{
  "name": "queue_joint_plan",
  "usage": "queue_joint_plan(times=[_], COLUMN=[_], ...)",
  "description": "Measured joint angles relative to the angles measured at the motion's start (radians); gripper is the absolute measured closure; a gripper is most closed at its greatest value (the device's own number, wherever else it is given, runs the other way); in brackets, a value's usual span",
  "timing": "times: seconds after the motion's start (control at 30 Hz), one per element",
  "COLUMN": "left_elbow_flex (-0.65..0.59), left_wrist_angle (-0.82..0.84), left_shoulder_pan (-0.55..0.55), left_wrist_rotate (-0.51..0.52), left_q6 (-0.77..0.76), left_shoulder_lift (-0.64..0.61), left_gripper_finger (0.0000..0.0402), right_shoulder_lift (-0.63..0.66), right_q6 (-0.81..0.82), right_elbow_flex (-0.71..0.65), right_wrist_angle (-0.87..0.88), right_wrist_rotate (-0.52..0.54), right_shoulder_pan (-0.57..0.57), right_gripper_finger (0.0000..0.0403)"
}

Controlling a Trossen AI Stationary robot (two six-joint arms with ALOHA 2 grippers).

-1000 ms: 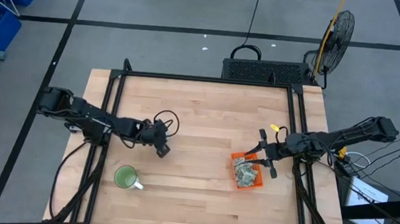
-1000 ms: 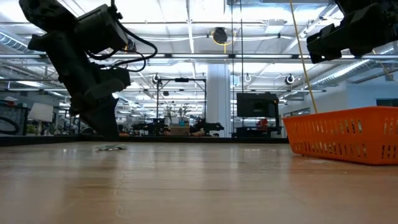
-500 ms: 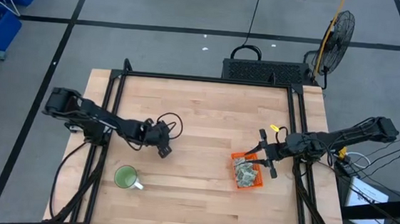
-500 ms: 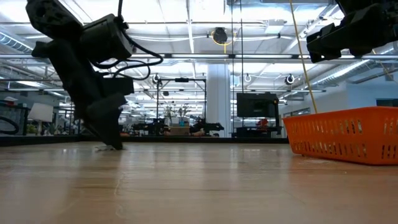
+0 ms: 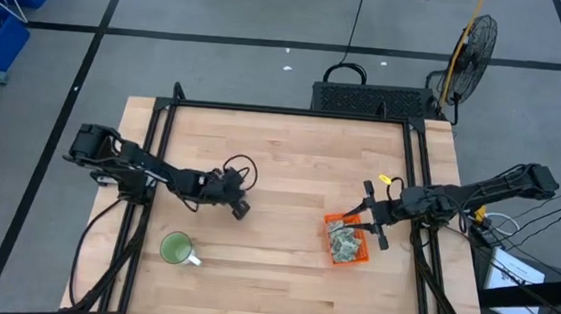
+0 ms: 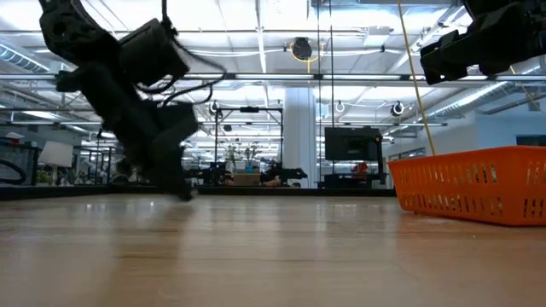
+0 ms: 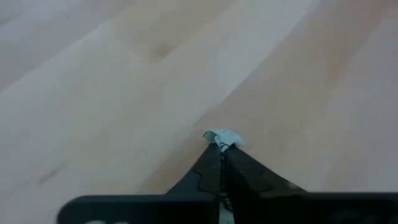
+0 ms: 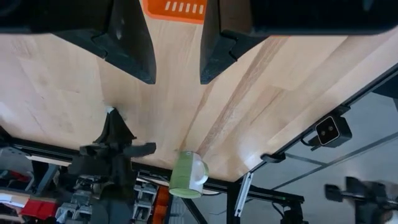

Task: Pick and place Stevia / Truvia into bins
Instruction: Put the stevia packet into the orange basket

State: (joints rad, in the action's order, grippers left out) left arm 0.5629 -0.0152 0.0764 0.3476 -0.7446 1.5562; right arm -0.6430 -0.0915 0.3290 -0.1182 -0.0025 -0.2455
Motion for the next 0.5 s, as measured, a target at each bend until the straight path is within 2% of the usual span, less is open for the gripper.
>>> queue_joint_plan(times=[0.1, 0.2, 0.33, 0.47, 0.5], left_elbow_flex=[0.001, 0.030, 0.185, 0.397, 0.460], left_wrist_angle=[-0.213, -0.393, -0.428, -0.419, -0.421], left_shoulder_pan=[0.002, 0.009, 0.029, 0.038, 0.038], left_wrist_rotate=[-0.045, -0.056, -0.043, -0.045, -0.074], left_q6=[0.003, 0.050, 0.179, 0.314, 0.348], left_shoulder_lift=[-0.005, 0.021, 0.101, 0.261, 0.308], left_gripper_finger=[0.0394, 0.0378, 0.0358, 0.0359, 0.0360], right_shoulder_lift=[0.000, 0.000, 0.000, 0.000, 0.000], right_q6=[-0.001, -0.002, -0.011, -0.027, -0.028], right_elbow_flex=[0.000, 0.000, 0.000, 0.000, 0.000], right_wrist_angle=[-0.017, -0.049, -0.070, -0.092, -0.096], right_wrist_rotate=[0.000, 0.000, 0.000, 0.000, 0.000], right_shoulder_pan=[0.000, 0.000, 0.000, 0.000, 0.000], right_gripper_finger=[0.0284, 0.0284, 0.0284, 0.0284, 0.0284])
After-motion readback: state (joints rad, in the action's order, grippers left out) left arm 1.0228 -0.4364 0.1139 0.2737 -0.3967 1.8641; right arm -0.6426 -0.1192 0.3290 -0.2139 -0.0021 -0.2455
